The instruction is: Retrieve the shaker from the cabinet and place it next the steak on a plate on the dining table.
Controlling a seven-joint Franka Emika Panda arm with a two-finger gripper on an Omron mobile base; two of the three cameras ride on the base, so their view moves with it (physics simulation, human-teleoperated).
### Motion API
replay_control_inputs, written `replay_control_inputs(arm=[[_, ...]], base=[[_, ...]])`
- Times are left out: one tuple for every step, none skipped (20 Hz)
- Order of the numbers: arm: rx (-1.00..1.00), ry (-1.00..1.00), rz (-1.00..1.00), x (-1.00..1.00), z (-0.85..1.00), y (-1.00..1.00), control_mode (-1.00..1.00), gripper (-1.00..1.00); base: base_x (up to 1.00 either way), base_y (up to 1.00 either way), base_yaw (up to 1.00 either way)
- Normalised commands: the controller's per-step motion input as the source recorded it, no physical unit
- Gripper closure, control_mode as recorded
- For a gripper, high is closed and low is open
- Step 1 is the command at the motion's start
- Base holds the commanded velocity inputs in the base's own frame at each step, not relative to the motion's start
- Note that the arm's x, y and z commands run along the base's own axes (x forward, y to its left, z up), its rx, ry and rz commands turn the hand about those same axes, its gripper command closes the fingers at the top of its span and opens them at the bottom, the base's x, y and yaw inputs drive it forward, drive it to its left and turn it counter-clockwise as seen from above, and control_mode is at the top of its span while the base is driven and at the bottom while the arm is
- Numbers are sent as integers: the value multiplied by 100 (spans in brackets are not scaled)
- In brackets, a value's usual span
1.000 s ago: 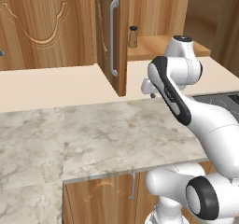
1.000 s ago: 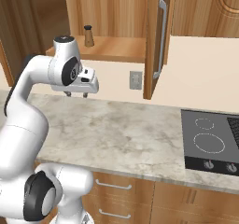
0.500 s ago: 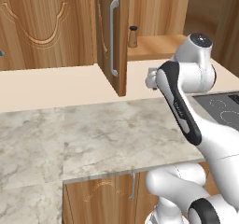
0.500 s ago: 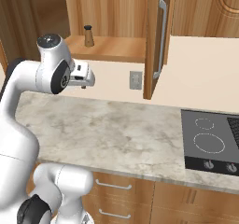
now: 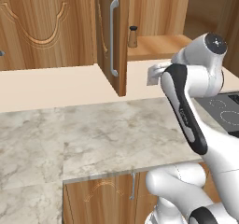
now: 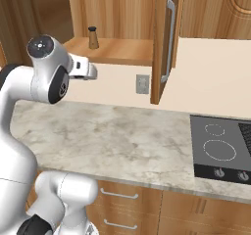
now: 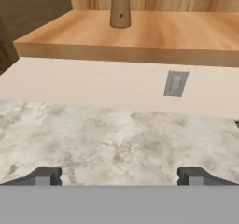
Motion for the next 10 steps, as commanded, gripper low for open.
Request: replay_control_inputs(arm=[[3, -15, 4, 0, 54, 0, -100, -100], [1, -15, 4, 0, 56, 0, -100, -100], [1, -9, 1, -2, 52, -1, -100, -100], [0, -9, 1, 0, 50, 0, -100, -100], [0, -10, 0, 0, 50, 0, -100, -100], [0, -9, 0, 0, 49, 0, -100, -100], [0, -8, 0, 0, 49, 0, -100, -100], [0, -1, 0, 0, 43, 0, -100, -100], [0, 0, 0, 4, 38, 0, -100, -100], [0, 0, 0, 4, 35, 0, -100, -100]], base=[[0, 0, 0], [0, 0, 0], [0, 0, 0], [0, 0, 0], [0, 0, 0], [0, 0, 0], [0, 0, 0], [0, 0, 0], [0, 0, 0], [0, 0, 0]])
